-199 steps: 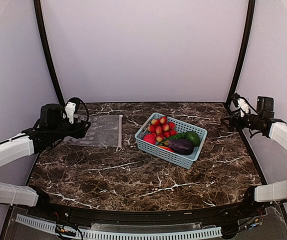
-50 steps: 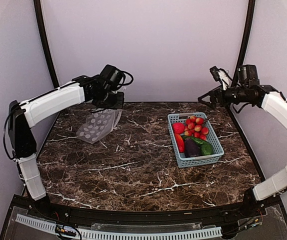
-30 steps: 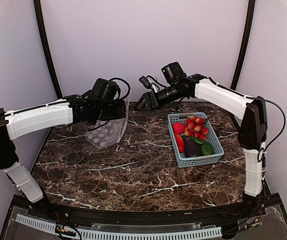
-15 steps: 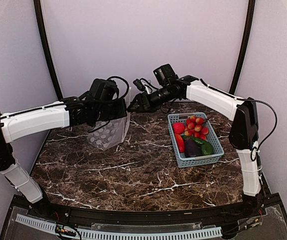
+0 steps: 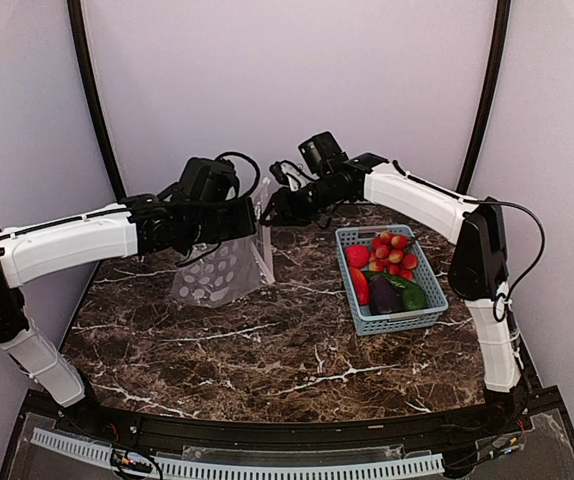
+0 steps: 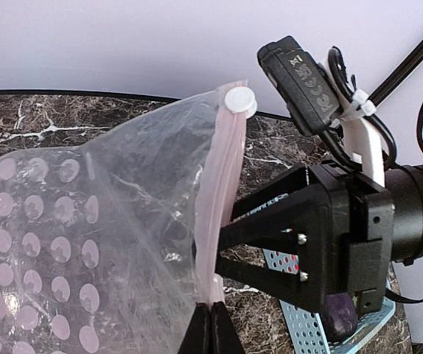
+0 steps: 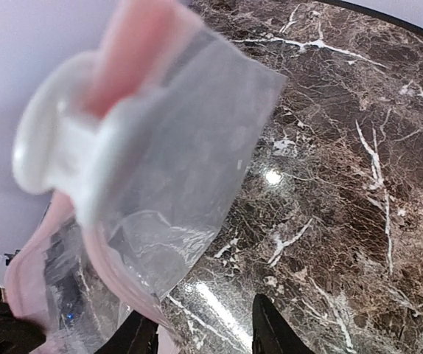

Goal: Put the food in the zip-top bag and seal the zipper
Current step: Pass from the left arm to the right

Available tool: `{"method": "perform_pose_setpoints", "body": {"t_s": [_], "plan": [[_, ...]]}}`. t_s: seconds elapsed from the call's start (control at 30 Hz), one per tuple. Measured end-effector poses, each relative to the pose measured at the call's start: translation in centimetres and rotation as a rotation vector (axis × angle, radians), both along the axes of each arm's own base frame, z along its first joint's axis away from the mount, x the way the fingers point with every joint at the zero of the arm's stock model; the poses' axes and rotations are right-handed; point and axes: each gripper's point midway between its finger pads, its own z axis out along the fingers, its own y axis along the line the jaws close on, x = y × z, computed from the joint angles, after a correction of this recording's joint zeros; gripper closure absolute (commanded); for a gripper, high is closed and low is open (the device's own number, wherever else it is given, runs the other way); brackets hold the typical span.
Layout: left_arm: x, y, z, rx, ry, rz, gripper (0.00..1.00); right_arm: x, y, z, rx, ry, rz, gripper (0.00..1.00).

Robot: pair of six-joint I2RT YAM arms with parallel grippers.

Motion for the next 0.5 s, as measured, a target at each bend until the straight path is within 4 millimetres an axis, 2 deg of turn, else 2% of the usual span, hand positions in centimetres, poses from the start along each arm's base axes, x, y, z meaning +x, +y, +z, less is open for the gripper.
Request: {"method": "perform_pose_setpoints", "body": {"t_s": [0.07, 0.1, 0.13, 0.23, 0.3, 0.37, 0.4, 0.43, 0.47, 0.5], "plan": [[-0.2, -0.2, 0.1, -0.002, -0.001, -0.005, 0.99, 0.2, 0.0, -0.2, -0.011, -0.004, -0.011, 0.60], [-0.3, -0.3, 0.1, -0.003, -0.001, -0.006, 0.99, 0.3, 0.0, -0.1, -0.013, -0.007, -0.014, 0.64], [-0.3, -0.3, 0.1, -0.004, 0.000, -0.007, 0.99, 0.4, 0.2, 0.0, -0.009, -0.010, -0.013, 0.74], [-0.5, -0.5, 0.1, -0.006, 0.000, -0.009, 0.99, 0.2, 0.7, 0.7, 0.011, -0.017, 0.005, 0.91], [-0.5, -0.4, 0.0, -0.004, -0.001, -0.002, 0.99, -0.2, 1.0, 1.0, 0.026, -0.015, 0.025, 0.92], [-0.4, -0.4, -0.1, 0.000, -0.002, 0.008, 0.99, -0.8, 1.4, 1.1, 0.034, -0.012, 0.046, 0.86], [-0.3, -0.3, -0.1, 0.002, -0.002, 0.012, 0.99, -1.0, 1.6, 1.1, 0.037, -0.009, 0.055, 0.79], [-0.3, -0.2, -0.2, 0.006, -0.002, 0.017, 0.99, -1.3, 1.8, 1.2, 0.041, -0.011, 0.068, 0.67], [-0.2, -0.2, -0.3, 0.009, -0.003, 0.021, 0.99, -1.5, 2.0, 1.3, 0.045, -0.006, 0.074, 0.60], [-0.1, -0.1, -0.3, 0.012, -0.004, 0.026, 0.99, -1.8, 2.1, 1.3, 0.048, -0.003, 0.084, 0.57]]}}
